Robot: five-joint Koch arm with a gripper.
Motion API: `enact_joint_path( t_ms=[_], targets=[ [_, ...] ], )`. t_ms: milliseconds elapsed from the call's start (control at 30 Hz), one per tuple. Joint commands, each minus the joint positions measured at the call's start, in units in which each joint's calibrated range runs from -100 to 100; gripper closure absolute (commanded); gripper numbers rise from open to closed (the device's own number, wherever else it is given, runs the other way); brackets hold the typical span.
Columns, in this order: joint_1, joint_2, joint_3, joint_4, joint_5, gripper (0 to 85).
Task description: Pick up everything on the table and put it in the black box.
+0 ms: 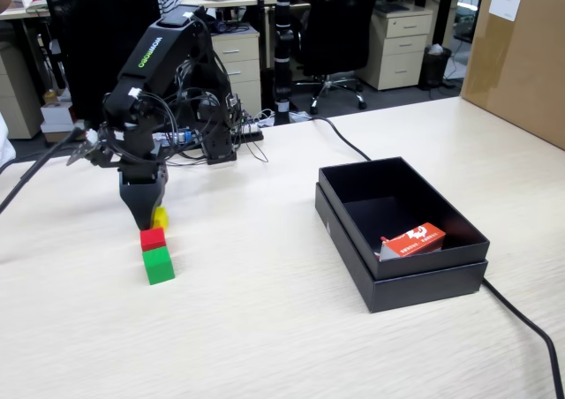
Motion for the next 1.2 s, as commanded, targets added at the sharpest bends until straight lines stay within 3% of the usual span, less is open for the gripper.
enact_joint_path(
  t_ms=[0,233,333,433,633,933,1167],
  targets=[
    [-0.5,-0.7,1.2,0.4,-0.1,43.0],
    [-0.5,-0.3,0.7,0.4,-0.1,47.3],
    [-0.6,-0.1,0.0,4.2,-0.2,60.0],
    [-0.7,0.2,-0.6,5.8,-0.4,64.8],
    [-0.8,0.9,-1.9,9.5,-0.1,83.4],
    [1.8,-17.9,-1.4,8.6,0.6,84.6],
    [14.2,-42.5,4.5,-0.4,6.5,84.6]
  ],
)
